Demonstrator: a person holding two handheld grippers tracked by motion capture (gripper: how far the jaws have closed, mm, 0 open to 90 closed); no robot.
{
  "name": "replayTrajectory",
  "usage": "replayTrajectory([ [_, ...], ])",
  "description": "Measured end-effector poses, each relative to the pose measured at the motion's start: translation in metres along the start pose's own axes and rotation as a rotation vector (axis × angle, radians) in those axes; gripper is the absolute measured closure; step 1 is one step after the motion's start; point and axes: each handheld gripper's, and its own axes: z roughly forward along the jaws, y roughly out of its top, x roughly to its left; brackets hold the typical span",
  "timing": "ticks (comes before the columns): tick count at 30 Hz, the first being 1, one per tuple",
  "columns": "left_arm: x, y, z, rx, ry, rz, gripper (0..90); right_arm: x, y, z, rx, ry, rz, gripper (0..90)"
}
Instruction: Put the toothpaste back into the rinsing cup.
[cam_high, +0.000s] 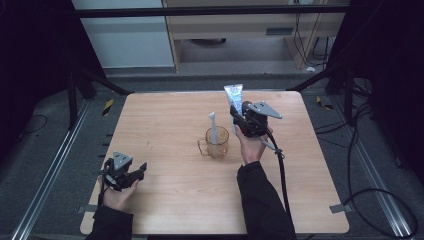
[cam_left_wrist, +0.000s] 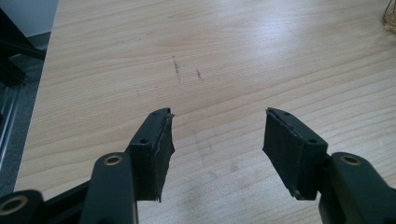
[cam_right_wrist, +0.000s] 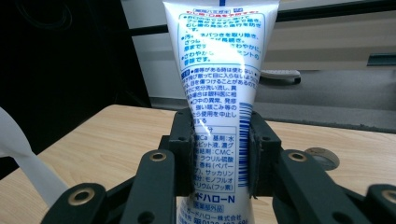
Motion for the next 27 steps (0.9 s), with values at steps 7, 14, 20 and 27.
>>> replayTrajectory([
  [7, 0.001, 0.000, 0.000, -0.003, 0.001, -0.002, 41.5, 0.004, 0.000, 0.006, -0.029, -0.004, 0.013, 68.5],
  [14, 0.001, 0.000, -0.001, -0.005, 0.002, -0.003, 41.5, 0.007, -0.004, 0.014, -0.034, 0.013, 0.015, 68.4],
  [20, 0.001, 0.000, -0.001, -0.004, 0.002, -0.002, 41.5, 0.014, -0.009, 0.021, -0.027, 0.037, 0.013, 68.5],
  [27, 0.000, 0.000, 0.000, -0.003, 0.001, 0.000, 41.5, 0.019, -0.015, 0.029, -0.017, 0.056, 0.008, 68.5],
])
